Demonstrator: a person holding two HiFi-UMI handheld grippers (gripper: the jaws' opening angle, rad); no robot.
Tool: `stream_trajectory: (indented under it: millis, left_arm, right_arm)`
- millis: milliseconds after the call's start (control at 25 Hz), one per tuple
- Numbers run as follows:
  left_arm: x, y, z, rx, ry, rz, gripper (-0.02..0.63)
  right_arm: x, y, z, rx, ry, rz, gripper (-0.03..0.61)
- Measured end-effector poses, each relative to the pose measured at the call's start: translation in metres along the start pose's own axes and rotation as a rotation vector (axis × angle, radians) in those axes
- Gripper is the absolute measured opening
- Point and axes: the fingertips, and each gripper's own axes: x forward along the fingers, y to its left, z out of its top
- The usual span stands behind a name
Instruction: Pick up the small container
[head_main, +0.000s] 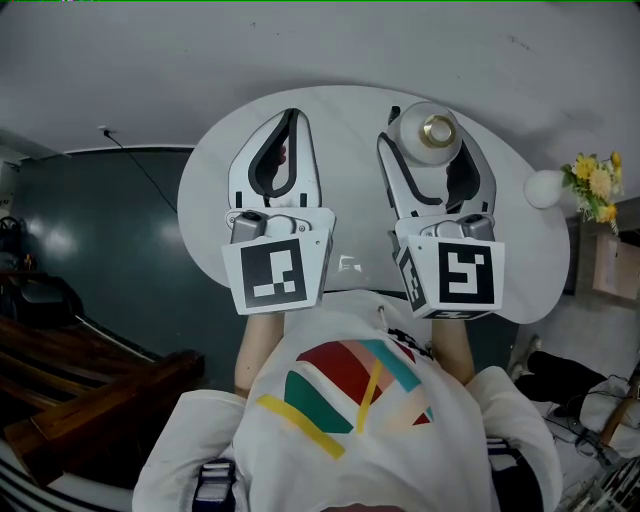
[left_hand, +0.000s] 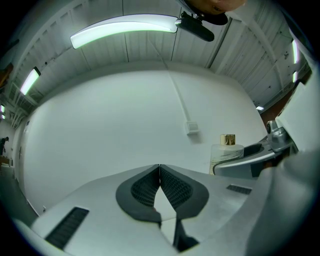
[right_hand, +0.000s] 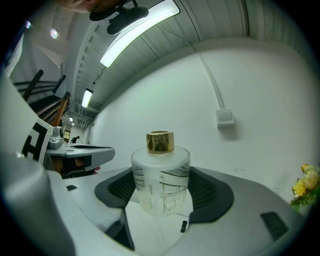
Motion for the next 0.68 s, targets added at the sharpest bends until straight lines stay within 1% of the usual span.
stream_trajectory:
  millis: [160,400,680]
  left_arm:
    - [-0.001,0.004,-0.001,0.001,0.001,0.009,0.018]
    - [-0.002,0.012,-0.003,-0.030,0.009,0.015,0.018]
    - [-0.002,0.025,-0.003,-0.029,0.006,0.029,0.018]
  right_arm:
    - [0.000,0.001,0.001,-0.029,-0.003,-0.009,0.334]
    - [0.003,0.006,-0.004,-0.034,0.017,0.006,0.334]
    - [0.013,0.018,-0.009,-0.026,0.035,0.027,0.334]
